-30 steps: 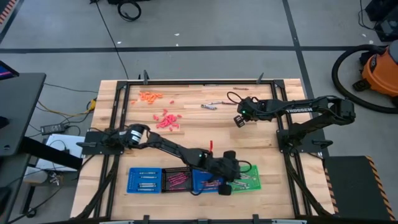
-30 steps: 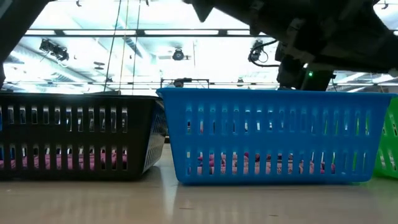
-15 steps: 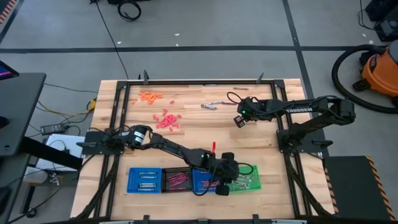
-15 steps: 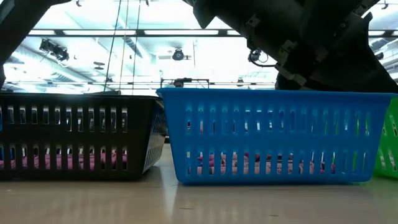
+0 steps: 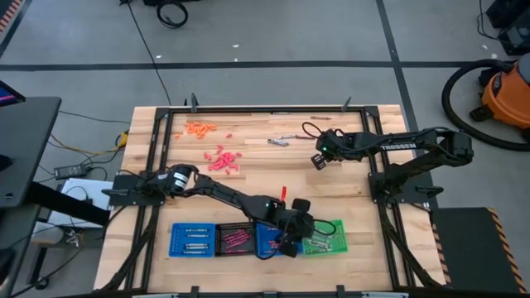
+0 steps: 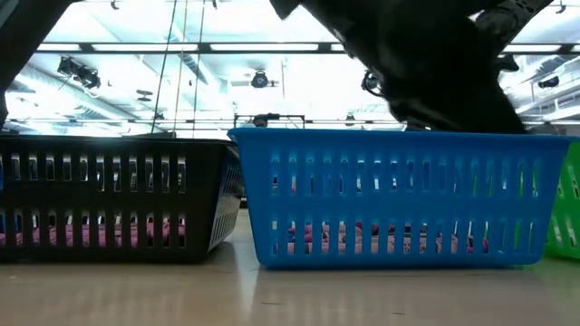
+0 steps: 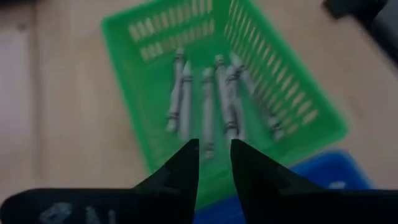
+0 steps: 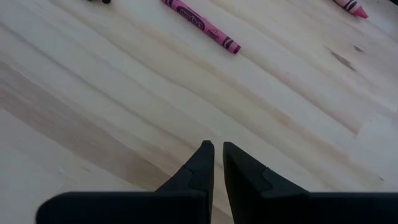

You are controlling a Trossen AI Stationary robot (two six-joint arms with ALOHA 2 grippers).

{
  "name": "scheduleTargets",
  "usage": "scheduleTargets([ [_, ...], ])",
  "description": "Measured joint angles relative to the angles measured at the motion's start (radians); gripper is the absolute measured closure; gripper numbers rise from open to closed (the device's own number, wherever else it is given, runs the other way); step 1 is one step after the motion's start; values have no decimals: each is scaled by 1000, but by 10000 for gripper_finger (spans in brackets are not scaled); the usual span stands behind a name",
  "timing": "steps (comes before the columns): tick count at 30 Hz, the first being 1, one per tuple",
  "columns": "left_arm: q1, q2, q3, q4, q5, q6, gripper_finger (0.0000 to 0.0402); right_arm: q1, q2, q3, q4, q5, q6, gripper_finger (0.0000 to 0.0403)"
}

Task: Sort crayons
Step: Put the dark pink crayon into the black bin

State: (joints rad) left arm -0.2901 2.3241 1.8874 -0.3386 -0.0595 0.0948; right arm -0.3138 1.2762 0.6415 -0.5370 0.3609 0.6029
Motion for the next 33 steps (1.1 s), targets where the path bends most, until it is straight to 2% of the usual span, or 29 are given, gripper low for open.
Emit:
scheduleTargets([
  [8, 20, -79, 0, -150, -95, 101, 320, 0, 0, 0, 11, 1, -1, 360],
  [18, 89, -97, -7, -311, -107, 130, 358, 0, 0, 0, 14, -3, -4, 360],
  [26, 137, -162, -92, -272, -123, 163, 387, 0, 0, 0, 24, -9, -20, 360],
  [33, 206, -307, -332, -55, -122, 188, 393, 0, 0, -1, 46, -15, -30, 360],
])
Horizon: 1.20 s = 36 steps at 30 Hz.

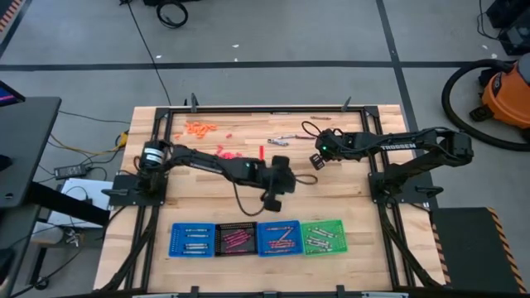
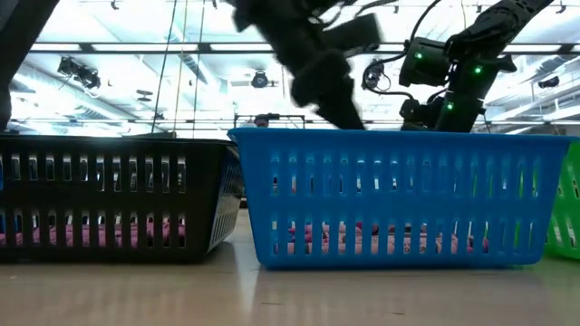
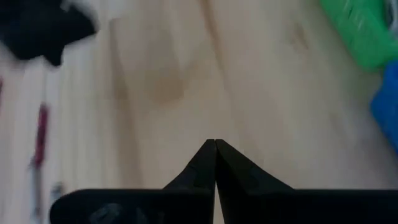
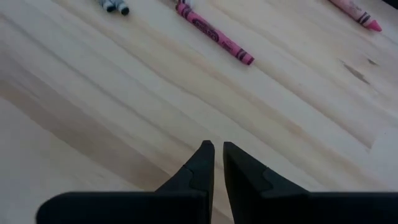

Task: Sort crayons
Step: Put the dark pink crayon into the black bin

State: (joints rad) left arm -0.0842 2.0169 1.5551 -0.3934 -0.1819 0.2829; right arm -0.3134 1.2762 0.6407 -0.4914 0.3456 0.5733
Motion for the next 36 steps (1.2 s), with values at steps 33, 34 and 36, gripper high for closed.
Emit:
scheduleTargets([
  [33, 463, -106, -254, 171, 235, 172, 387, 38, 0, 0, 148, 77, -77, 360],
  [34, 473, -106, -254, 166, 229, 172, 387, 39, 0, 0, 153, 75, -80, 360],
  [36, 489, -105, -254, 174, 226, 134, 386, 39, 0, 0, 157, 75, -85, 360],
])
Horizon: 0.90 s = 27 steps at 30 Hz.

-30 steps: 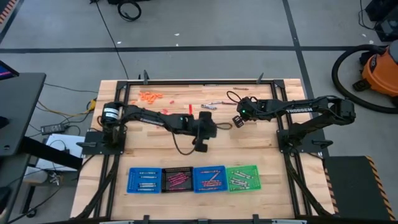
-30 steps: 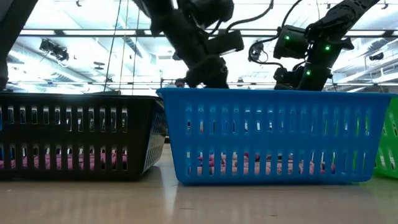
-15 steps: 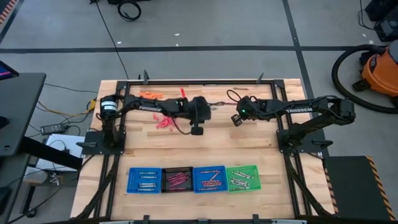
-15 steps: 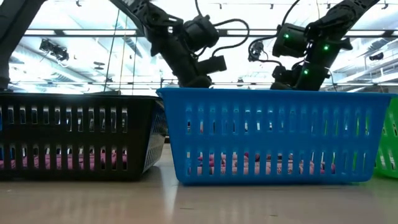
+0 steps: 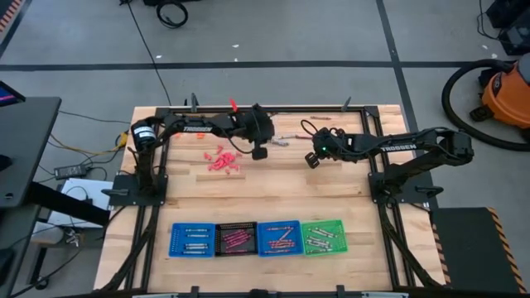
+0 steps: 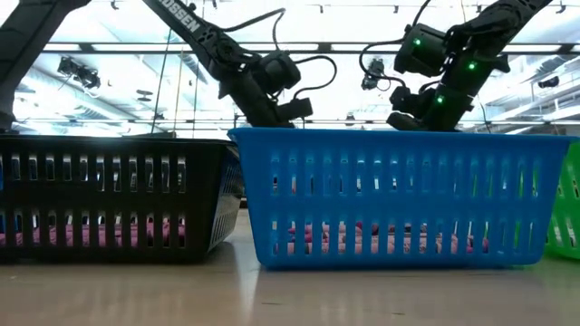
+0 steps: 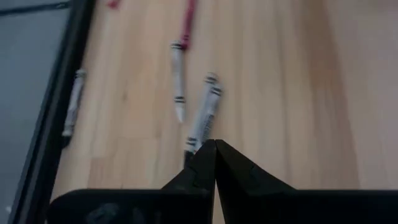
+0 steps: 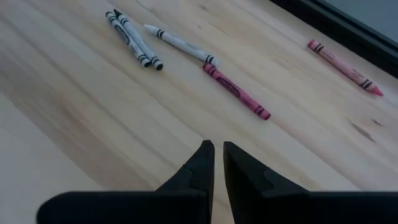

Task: Sort crayons
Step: Put the dark pink crayon into the black bin

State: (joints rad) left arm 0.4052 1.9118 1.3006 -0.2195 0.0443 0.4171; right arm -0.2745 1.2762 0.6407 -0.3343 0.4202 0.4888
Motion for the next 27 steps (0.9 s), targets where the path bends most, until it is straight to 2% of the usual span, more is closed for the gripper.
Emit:
scheduleTargets([
  [2, 7, 0, 0, 34, -23, -63, 386, 0, 0, 0, 1, 0, -2, 360],
  [7, 22, 15, 22, 15, -9, -53, 382, 0, 0, 0, 4, -2, -3, 360],
  [10, 31, 50, 78, -22, 45, -72, 374, 0, 0, 0, 9, -3, -3, 360],
  [15, 23, 140, 187, -109, 50, -48, 358, 0, 0, 0, 21, -63, -7, 360],
  [20, 30, 197, 255, -171, 50, -35, 346, 0, 0, 0, 19, -76, -14, 360],
  [27, 36, 216, 261, -213, 43, -29, 303, -1, 0, 0, 23, -74, -23, 360],
])
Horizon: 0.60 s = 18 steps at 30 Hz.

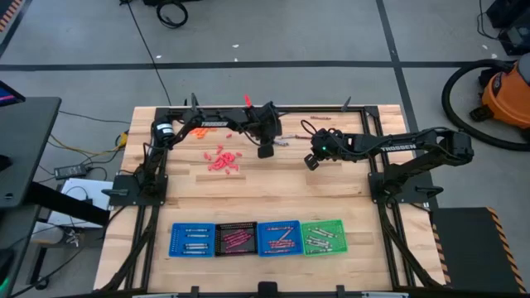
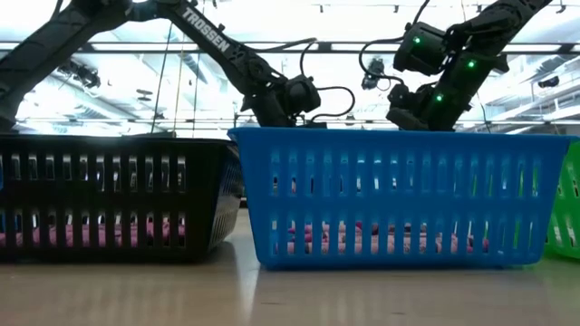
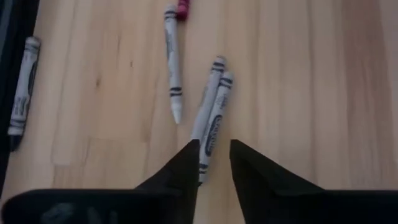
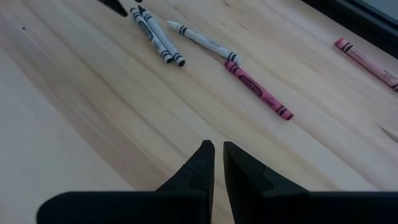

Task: Sort crayons
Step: Put the dark pink crayon into the black bin

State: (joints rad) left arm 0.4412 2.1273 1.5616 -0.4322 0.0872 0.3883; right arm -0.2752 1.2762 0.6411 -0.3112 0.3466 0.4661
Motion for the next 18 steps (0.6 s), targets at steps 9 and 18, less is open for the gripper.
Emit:
scheduleTargets([
  [9, -19, 0, 8, -53, -10, 37, 231, 0, 0, 0, 22, 0, -11, 360],
  [18, -78, 157, 287, -276, -129, 4, 228, -7, -1, 1, 10, -6, -18, 360],
])
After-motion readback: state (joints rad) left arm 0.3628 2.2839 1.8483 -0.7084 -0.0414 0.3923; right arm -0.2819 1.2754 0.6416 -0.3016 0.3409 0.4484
